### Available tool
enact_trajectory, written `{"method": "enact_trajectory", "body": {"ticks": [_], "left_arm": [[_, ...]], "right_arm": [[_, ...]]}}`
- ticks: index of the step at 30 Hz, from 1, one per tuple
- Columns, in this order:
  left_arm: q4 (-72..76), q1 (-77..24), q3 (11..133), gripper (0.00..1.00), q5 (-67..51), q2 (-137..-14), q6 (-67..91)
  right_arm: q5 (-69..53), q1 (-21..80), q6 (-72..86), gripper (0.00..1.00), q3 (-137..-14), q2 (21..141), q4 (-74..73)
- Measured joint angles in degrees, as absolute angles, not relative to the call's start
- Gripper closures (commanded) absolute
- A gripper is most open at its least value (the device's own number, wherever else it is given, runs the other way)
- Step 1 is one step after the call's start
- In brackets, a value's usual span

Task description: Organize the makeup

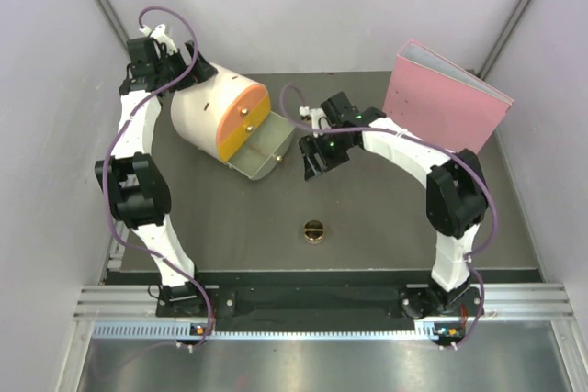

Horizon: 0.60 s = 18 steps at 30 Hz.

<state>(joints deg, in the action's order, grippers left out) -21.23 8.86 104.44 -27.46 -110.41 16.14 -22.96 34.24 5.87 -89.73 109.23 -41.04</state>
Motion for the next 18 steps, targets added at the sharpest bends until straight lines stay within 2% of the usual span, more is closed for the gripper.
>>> {"method": "enact_trajectory", "body": {"ticks": [10,18], "left_arm": [[-21.2,8.9,104.4,0.01,-27.5,-110.4,16.1],[-20.9,8.9,104.2,0.01,-27.6,-110.4,16.1]], "right_arm": [[-14.6,47.8,-2.1,0.24,-86.5,103.9,-49.0],[-12.1,52.4,-4.2,0.23,-81.4,103.2,-51.6]]}}
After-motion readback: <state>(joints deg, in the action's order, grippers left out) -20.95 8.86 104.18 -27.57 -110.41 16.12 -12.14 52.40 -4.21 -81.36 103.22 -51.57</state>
